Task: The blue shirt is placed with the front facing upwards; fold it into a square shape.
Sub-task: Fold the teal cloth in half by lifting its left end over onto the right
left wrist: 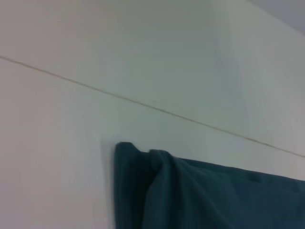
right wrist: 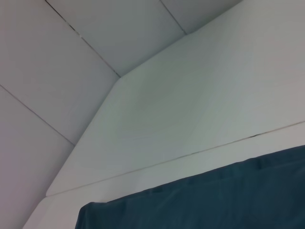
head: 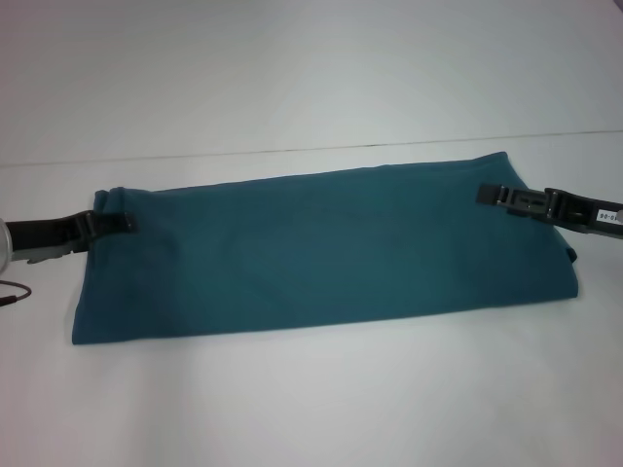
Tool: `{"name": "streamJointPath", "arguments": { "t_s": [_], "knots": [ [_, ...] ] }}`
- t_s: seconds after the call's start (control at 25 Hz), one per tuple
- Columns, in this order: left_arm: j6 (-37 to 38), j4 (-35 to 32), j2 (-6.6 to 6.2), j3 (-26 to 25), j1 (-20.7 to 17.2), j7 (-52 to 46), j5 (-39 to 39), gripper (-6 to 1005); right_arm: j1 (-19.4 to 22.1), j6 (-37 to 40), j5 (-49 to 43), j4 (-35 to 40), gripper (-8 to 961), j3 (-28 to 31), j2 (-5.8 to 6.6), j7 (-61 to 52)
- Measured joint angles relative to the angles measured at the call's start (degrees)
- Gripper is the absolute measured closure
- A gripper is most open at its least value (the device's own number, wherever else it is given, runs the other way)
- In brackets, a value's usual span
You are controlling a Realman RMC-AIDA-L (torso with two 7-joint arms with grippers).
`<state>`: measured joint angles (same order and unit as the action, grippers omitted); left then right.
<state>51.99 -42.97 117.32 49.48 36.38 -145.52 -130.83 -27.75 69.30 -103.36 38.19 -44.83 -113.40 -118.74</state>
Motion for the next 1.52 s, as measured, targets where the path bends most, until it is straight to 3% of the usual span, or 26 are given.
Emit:
{"name": "streamJointPath", "arguments": {
  "t_s": [0.44,1.52],
  "knots": [
    [-2.7,0.5,0.69,0.7,0.3,0.2,-4.7,123,-0.1,0.0,0.0,-0.3,53,0.0,0.18,0.0],
    [-7.2,6.5,0.21,2.2,2.6,-0.4,-7.3,123,0.3,-0.5,-0.1,-0.4,53,-0.1,0.20,0.1]
  ]
}}
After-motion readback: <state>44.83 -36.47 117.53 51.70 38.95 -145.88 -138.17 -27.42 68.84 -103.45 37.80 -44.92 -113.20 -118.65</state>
